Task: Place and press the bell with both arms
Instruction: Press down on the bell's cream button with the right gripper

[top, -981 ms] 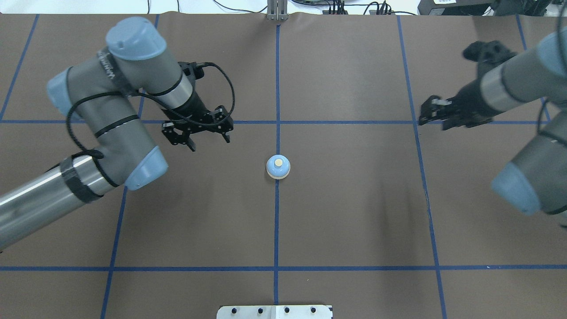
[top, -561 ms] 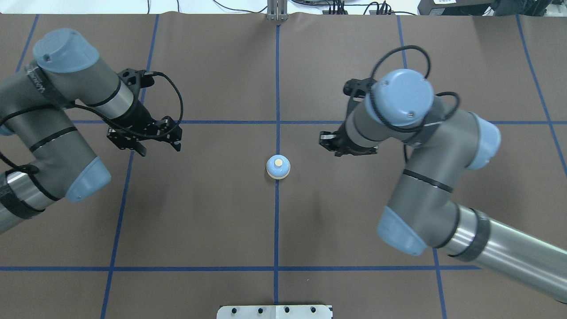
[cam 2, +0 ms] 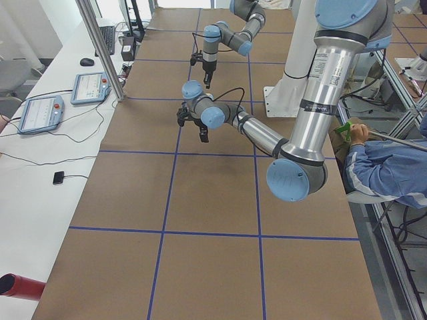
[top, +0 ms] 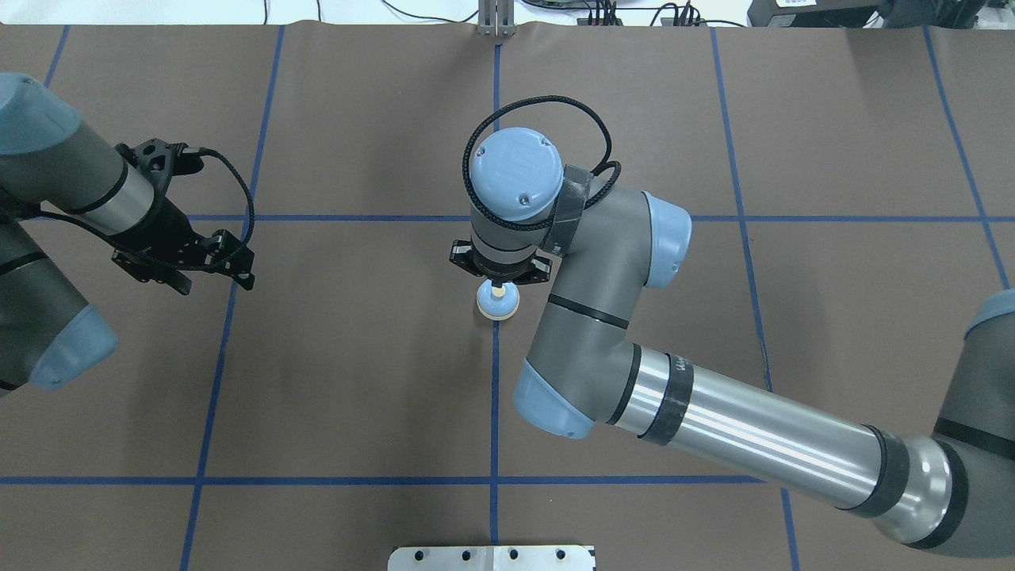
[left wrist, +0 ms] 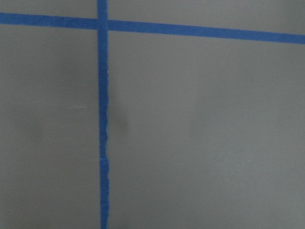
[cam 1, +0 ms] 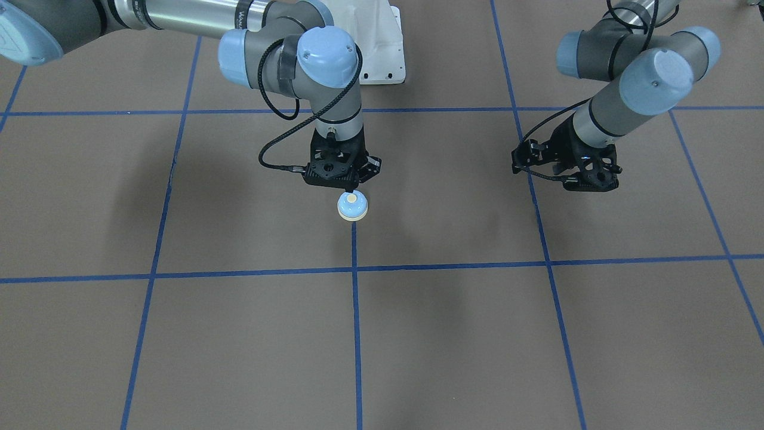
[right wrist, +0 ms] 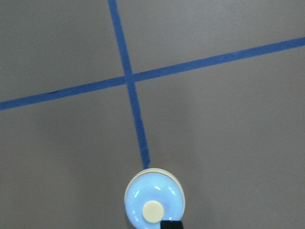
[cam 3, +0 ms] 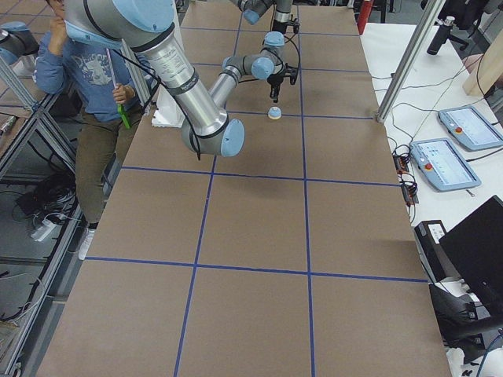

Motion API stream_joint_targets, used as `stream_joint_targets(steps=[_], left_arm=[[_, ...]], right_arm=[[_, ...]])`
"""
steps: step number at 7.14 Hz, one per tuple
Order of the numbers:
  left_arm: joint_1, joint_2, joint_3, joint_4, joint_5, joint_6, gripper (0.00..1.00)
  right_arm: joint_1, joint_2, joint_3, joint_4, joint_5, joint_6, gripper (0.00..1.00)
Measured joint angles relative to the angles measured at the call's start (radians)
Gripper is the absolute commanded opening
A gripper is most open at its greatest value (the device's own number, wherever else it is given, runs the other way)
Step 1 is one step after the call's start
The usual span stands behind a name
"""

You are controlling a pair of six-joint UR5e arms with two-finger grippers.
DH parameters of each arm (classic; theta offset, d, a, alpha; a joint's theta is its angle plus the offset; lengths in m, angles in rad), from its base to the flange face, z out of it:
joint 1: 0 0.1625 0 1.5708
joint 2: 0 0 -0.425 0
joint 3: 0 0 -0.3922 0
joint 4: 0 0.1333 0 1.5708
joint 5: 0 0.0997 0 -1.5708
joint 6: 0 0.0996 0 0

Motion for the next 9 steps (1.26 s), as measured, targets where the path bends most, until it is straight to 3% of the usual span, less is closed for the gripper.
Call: stream_joint_targets(steps=[9], left_arm=[[-0.002,0.008,-0.015,0.000,0.003,0.006,0.97]], right_arm=[[-0.020,0.002,-0.071,0.029,0.005,-0.003,0.00]])
